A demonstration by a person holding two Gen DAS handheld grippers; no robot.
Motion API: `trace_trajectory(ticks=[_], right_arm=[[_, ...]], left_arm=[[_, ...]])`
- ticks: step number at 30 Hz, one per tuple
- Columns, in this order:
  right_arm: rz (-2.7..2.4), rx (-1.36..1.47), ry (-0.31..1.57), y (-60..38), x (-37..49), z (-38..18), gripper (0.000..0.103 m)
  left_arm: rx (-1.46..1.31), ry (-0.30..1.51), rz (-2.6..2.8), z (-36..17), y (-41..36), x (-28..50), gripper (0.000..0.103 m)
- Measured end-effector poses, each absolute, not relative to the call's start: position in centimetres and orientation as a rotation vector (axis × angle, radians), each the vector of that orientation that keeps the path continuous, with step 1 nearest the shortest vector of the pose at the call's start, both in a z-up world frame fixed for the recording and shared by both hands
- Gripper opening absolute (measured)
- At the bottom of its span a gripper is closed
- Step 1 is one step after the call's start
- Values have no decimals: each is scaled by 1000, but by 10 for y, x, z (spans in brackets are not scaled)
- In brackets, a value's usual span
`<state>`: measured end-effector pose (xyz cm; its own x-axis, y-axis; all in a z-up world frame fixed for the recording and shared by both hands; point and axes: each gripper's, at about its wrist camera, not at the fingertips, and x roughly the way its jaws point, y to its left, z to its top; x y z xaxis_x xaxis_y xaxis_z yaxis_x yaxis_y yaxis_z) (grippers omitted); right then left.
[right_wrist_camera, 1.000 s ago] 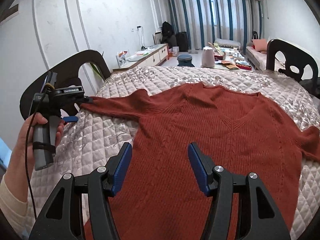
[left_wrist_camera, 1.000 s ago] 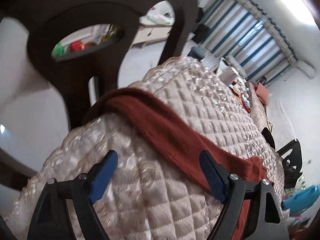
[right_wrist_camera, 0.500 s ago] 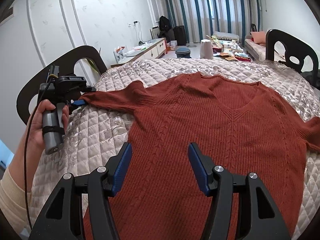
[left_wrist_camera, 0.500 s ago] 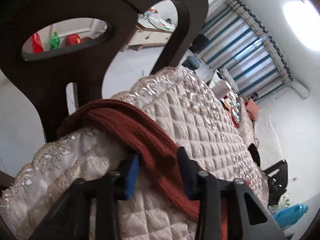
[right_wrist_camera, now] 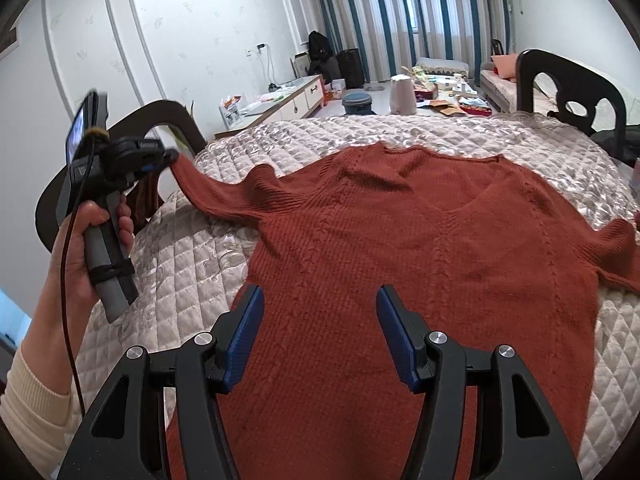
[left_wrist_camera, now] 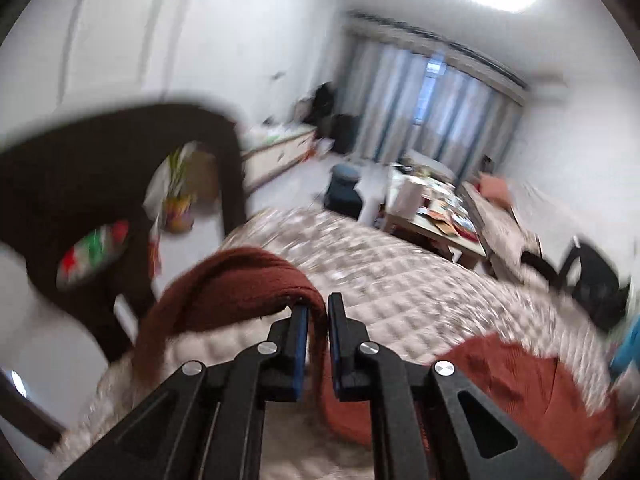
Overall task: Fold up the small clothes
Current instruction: 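Carry the held sleeve with the left gripper across the sweater body and release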
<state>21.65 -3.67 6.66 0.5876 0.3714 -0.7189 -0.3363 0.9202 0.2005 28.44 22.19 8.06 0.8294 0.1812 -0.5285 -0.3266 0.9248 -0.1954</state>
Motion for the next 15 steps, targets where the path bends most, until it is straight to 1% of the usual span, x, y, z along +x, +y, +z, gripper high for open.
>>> trace_trajectory(ticks=[4, 8, 13, 15], right_arm=[[383, 68, 840, -53, 214, 69, 59], [326, 93, 866, -75, 216, 61, 59], [267, 140, 887, -106, 215, 56, 59], [231, 153, 889, -120, 215, 54, 59]], left_arm=[[22, 477, 174, 97, 145, 287, 11], [283, 450, 92, 96, 72, 285, 12], [534, 486, -67, 75, -7, 279, 12], [658, 451, -102, 63, -36, 267, 12]])
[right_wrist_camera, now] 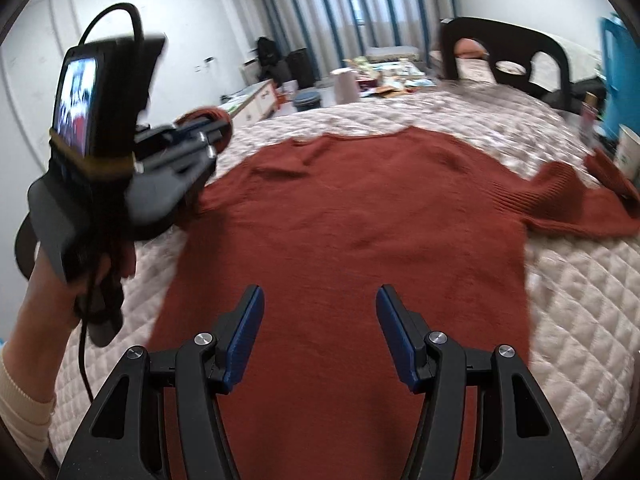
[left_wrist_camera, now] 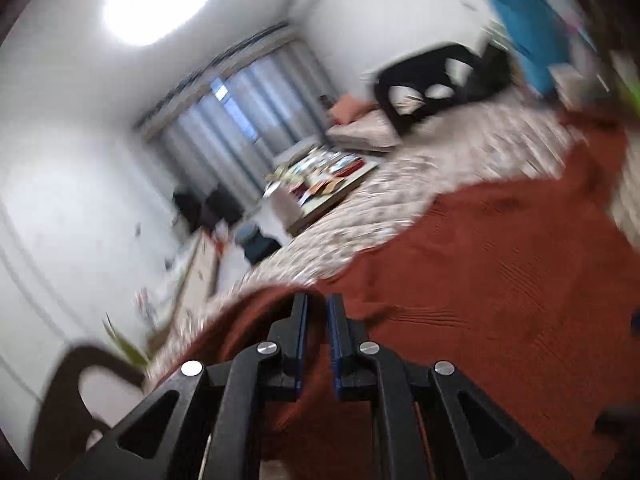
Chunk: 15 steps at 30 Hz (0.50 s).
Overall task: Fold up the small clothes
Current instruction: 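Carry the held sleeve with the left gripper across the sweater body and release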
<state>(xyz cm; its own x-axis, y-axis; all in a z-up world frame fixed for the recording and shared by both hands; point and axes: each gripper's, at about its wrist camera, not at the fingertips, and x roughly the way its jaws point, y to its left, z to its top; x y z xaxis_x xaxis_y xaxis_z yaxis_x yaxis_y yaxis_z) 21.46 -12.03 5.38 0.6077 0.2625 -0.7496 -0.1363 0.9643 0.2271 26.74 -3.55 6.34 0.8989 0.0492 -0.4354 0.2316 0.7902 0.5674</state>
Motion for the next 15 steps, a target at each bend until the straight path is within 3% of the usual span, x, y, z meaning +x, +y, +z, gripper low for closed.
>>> trace_trajectory(ticks=[6, 12, 15], right_arm=[[176, 213, 941, -152, 217, 42, 59], [144, 210, 956, -168, 220, 36, 59], [157, 169, 940, -165, 225, 37, 59]], left_arm=[[801, 473, -194, 46, -81, 245, 16], [597, 575, -393, 60, -72, 244, 18], [460, 583, -461, 79, -51, 241, 33]])
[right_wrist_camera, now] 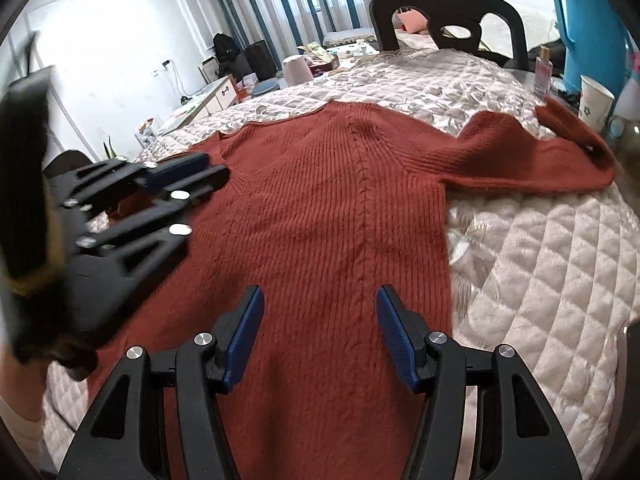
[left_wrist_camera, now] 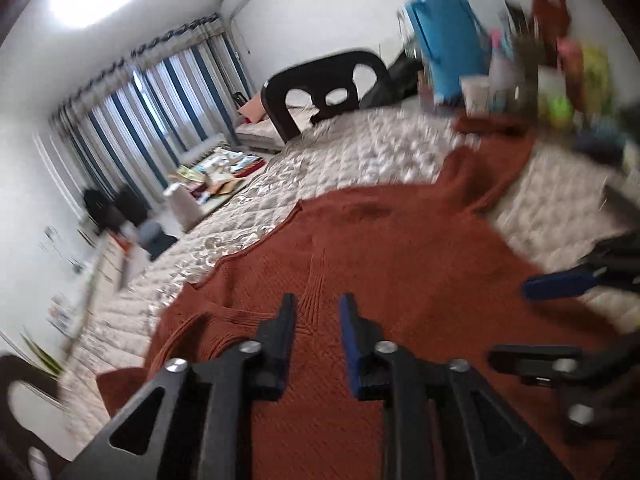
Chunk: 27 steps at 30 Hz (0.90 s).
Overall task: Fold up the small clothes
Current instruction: 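Carry the held sleeve with the left gripper across the sweater body and release, then grasp the folded sleeve cuff with the right gripper and lay it across the body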
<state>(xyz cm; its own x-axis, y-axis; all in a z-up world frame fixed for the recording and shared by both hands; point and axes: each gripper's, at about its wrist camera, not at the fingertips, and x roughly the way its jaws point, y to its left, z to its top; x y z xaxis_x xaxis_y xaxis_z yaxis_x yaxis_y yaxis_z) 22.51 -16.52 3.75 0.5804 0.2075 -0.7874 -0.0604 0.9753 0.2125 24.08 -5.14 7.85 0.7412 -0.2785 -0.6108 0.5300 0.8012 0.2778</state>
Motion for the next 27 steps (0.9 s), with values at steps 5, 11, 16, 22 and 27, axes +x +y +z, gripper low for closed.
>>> trace_trajectory(ticks=[5, 11, 16, 22, 27], right_arm=[[298, 7, 828, -129, 233, 54, 59], [463, -141, 719, -68, 246, 63, 59], [545, -198, 651, -26, 262, 63, 59], [633, -163, 734, 17, 284, 52, 59], [511, -133, 802, 22, 304, 49, 50]], left_arm=[[355, 548, -364, 105, -4, 235, 53], [200, 534, -166, 133, 72, 234, 70], [70, 562, -46, 132, 126, 239, 73], [24, 622, -8, 109, 147, 241, 73], [-24, 666, -22, 97, 156, 247, 73]])
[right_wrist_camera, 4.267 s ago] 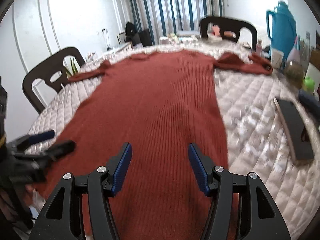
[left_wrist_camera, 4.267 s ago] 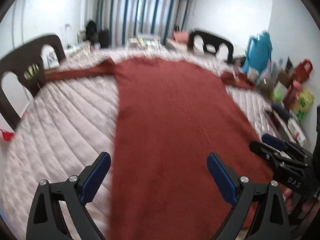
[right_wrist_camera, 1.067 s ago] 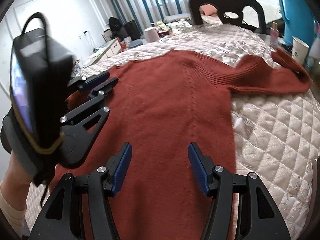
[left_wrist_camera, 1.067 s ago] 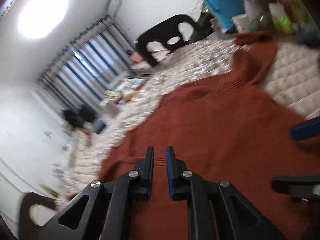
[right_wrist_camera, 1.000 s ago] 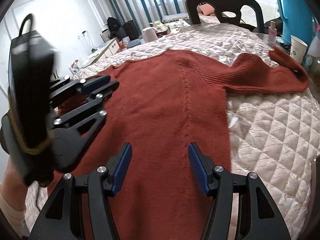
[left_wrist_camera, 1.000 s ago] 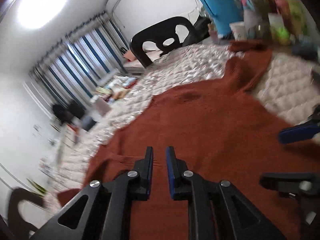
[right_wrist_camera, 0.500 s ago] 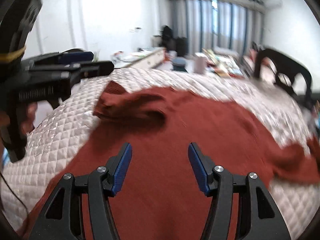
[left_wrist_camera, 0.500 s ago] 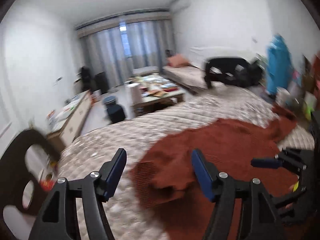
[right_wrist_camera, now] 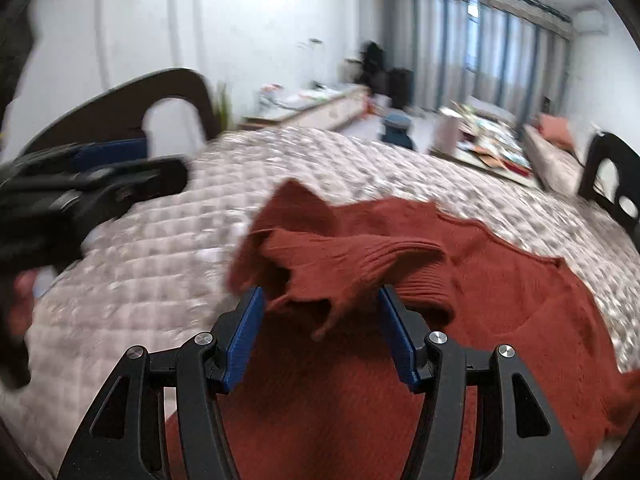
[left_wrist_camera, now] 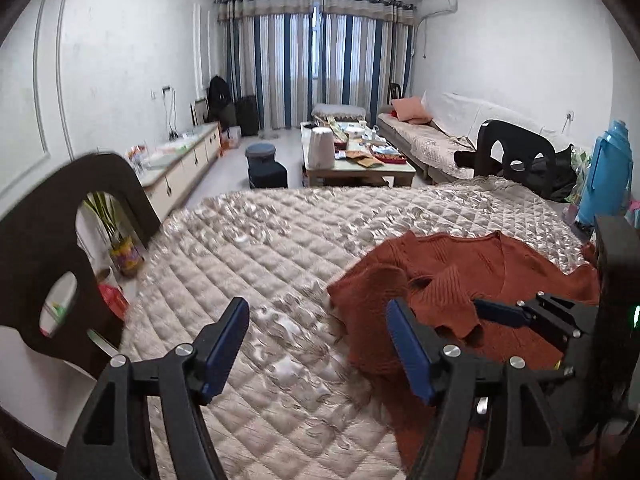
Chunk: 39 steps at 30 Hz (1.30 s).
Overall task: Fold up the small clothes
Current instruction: 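Grasp the folded sleeve cuff with the right gripper and lay it across the body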
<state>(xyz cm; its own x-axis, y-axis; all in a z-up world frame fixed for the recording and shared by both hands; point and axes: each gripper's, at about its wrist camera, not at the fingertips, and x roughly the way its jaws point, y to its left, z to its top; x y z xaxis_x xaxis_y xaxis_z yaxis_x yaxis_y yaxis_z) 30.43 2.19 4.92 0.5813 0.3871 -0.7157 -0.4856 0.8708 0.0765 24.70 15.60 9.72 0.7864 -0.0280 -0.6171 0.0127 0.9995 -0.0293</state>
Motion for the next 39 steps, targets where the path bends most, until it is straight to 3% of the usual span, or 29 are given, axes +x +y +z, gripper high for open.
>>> trace_trajectory(ticks=[1, 4, 8, 14, 16, 19, 25, 26, 27, 28, 39], right_arm=[[468, -119, 819, 15, 307, 53, 37], [384, -125, 788, -4, 309, 63, 8], [335, -76, 782, -32, 311, 72, 1], [487, -22, 783, -48, 307, 75, 3], [539, -107, 791, -35, 297, 66, 25], [603, -87, 850, -23, 300, 50, 37], [626, 76, 954, -15, 323, 31, 34], [637, 88, 964, -13, 324, 31, 27], [638, 85, 954, -12, 323, 32, 7], [629, 75, 937, -11, 321, 36, 4], [595, 238, 787, -78, 312, 110, 3]], left_arm=[[-23, 667, -19, 95, 155, 248, 73], [-15, 677, -24, 91, 152, 250, 73], [-53, 700, -12, 82, 151, 260, 73], [-73, 720, -12, 74, 146, 266, 73], [-67, 725, 4, 74, 145, 266, 73], [-66, 734, 4, 72, 145, 266, 73], [-45, 748, 15, 69, 143, 266, 73], [-48, 750, 18, 68, 144, 266, 73], [-51, 756, 20, 68, 145, 267, 73], [-56, 758, 20, 67, 146, 268, 73], [-47, 762, 49, 68, 137, 275, 73]])
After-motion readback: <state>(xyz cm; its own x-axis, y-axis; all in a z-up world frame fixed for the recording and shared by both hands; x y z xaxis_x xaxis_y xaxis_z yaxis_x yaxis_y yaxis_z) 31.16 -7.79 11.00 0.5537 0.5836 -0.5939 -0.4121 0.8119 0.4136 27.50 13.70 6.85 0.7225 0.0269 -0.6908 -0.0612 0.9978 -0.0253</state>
